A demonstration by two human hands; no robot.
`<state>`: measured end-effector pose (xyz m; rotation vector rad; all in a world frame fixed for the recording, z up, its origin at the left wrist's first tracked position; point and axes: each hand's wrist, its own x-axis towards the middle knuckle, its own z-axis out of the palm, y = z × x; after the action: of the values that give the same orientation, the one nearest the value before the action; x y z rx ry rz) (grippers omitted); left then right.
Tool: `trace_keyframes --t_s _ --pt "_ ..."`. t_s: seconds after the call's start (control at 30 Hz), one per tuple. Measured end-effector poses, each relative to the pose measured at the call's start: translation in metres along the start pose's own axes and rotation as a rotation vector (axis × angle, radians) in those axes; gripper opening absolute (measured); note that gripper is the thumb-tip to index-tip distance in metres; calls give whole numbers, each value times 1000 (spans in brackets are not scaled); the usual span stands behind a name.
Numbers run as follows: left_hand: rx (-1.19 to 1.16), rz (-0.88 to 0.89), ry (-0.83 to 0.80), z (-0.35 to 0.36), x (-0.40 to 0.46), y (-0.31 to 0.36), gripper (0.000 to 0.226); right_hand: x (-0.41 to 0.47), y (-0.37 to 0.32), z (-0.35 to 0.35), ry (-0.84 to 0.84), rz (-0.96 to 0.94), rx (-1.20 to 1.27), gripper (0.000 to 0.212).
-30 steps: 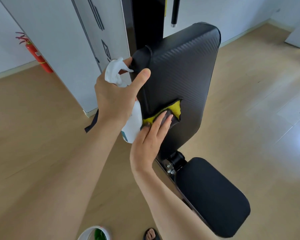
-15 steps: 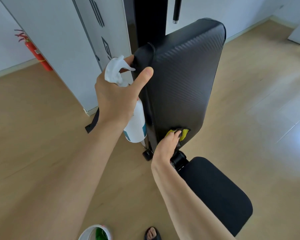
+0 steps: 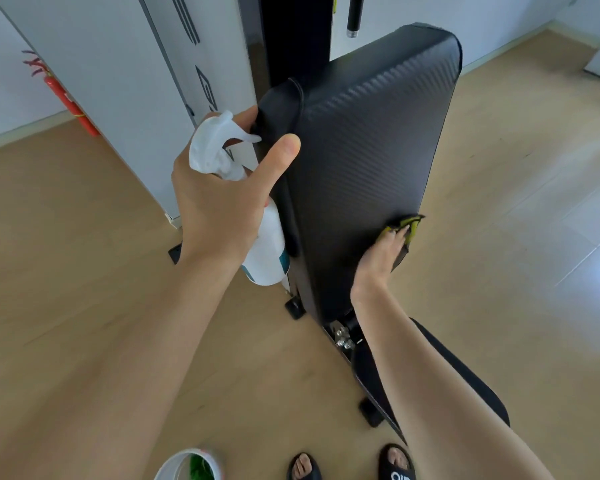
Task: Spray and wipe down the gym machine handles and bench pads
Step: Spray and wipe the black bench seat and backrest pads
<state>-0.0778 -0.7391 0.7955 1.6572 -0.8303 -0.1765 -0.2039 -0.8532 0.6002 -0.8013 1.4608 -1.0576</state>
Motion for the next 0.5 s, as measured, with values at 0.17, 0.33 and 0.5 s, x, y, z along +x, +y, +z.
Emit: trace_keyframes --t_s 0.17,0.33,0.5 --pt "-18 -19 5 1 -1 -1 29 14 53 -16 11 667 264 84" --pt "-72 -38 6 0 -2 5 27 14 8 -22 54 700 252 35" --pt "-43 -6 18 2 0 -1 34 78 -43 -30 84 555 236 35"
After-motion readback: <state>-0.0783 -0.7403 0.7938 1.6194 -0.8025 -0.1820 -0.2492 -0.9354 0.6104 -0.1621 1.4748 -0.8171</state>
